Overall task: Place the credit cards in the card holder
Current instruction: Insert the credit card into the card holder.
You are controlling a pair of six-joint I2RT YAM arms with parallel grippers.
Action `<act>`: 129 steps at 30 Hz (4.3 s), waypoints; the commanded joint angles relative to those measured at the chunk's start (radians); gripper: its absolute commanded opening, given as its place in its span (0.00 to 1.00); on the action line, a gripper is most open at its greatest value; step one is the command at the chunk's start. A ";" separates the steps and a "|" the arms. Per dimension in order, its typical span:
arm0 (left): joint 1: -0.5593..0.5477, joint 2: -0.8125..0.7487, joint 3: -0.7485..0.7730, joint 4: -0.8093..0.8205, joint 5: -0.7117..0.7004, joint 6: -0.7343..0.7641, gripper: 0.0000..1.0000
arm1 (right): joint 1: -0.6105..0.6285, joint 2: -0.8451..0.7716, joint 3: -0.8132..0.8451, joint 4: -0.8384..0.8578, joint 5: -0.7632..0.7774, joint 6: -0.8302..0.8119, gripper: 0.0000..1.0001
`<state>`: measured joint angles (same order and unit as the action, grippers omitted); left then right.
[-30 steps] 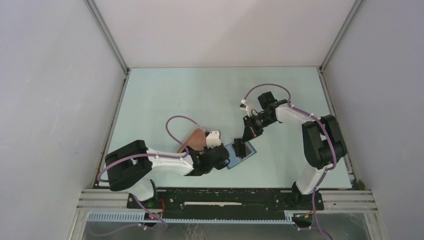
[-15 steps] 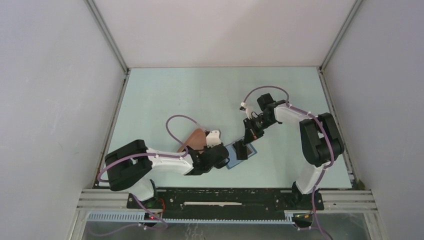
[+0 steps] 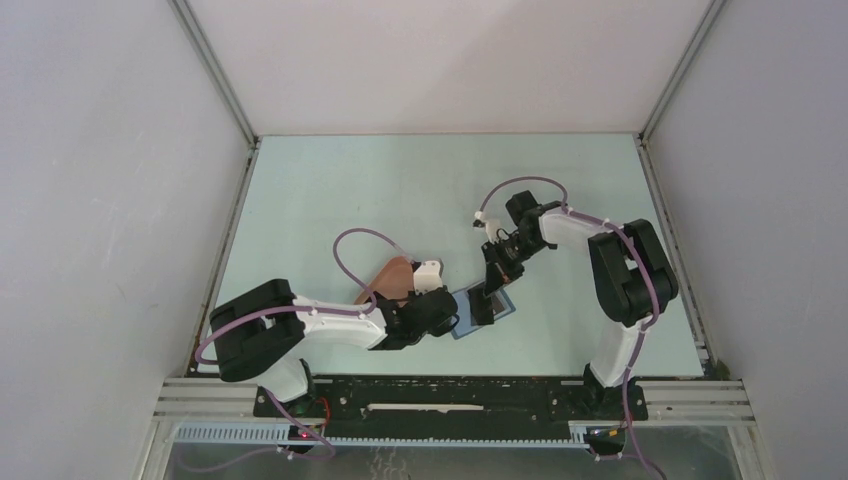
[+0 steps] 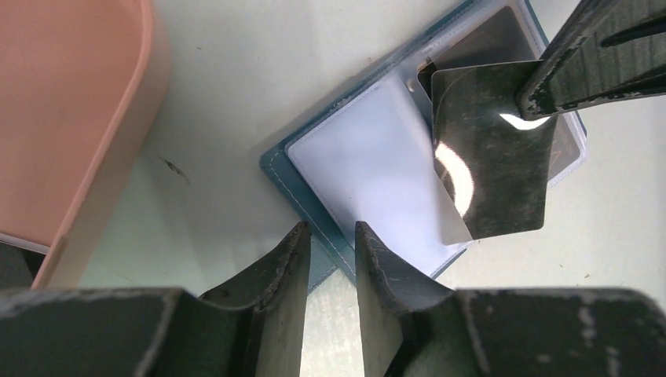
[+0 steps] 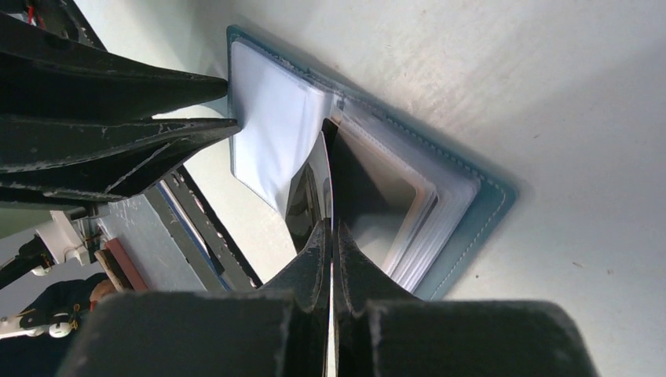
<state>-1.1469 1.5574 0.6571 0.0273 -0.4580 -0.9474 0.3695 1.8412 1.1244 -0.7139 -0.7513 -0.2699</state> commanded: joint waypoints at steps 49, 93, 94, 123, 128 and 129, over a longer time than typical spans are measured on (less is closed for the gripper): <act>0.009 0.057 0.007 -0.082 0.042 0.075 0.32 | 0.137 0.135 0.123 -0.061 0.172 0.126 0.04; 0.009 0.017 -0.017 -0.070 0.033 0.068 0.32 | 0.174 0.082 0.161 -0.078 0.129 0.073 0.45; 0.009 0.015 -0.017 -0.070 0.033 0.068 0.32 | 0.174 0.072 0.160 -0.078 0.128 0.069 0.46; 0.009 -0.010 -0.045 -0.032 0.070 0.055 0.32 | 0.189 0.079 0.127 -0.057 0.145 0.136 0.57; 0.009 -0.010 -0.043 -0.032 0.078 0.052 0.32 | 0.168 0.062 0.084 -0.009 0.126 0.187 0.57; 0.009 -0.010 -0.043 -0.032 0.081 0.049 0.32 | 0.162 0.055 0.067 0.003 0.118 0.197 0.57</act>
<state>-1.1389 1.5505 0.6495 0.0502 -0.4175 -0.8906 0.5503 1.9209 1.2392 -0.7551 -0.6296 -0.1272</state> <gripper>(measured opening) 0.320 0.565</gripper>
